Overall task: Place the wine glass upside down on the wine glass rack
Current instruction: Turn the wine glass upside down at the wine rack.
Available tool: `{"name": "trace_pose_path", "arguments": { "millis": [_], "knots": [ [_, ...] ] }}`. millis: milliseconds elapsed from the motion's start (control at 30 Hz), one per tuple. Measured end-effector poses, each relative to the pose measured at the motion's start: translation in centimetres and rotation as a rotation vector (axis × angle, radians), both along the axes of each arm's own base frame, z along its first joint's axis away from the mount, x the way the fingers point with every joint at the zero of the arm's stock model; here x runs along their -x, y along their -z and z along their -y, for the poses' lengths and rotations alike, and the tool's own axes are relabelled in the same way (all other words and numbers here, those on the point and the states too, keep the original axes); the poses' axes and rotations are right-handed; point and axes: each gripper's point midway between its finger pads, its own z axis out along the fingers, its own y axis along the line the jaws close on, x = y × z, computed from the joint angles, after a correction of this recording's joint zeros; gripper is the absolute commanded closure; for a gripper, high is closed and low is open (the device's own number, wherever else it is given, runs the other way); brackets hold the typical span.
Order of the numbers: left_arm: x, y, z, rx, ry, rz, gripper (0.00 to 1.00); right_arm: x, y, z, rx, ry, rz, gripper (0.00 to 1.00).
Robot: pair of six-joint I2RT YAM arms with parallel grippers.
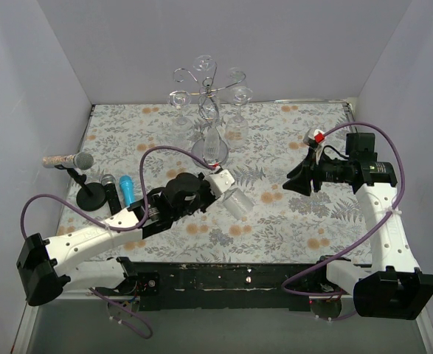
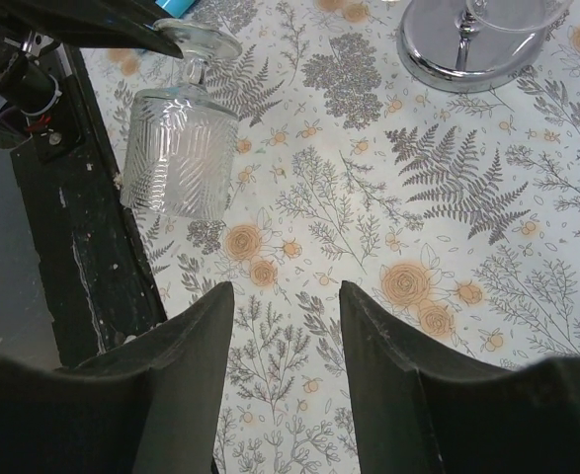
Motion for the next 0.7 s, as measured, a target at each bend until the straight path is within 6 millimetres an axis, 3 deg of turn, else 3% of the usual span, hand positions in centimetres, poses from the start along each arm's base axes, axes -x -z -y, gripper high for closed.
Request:
{"name": "trace_pose_path", "arguments": {
  "millis": [367, 700],
  "knots": [
    [0.7, -5.0, 2.1, -0.126, 0.263, 0.474, 1.0, -0.4, -1.7, 0.0, -0.006, 0.009, 0.036, 0.45],
    [1.4, -6.7, 1.8, -0.254, 0.403, 0.735, 1.0, -0.2, -2.2, -0.3, -0.033, -0.006, 0.036, 0.45]
  ]
}}
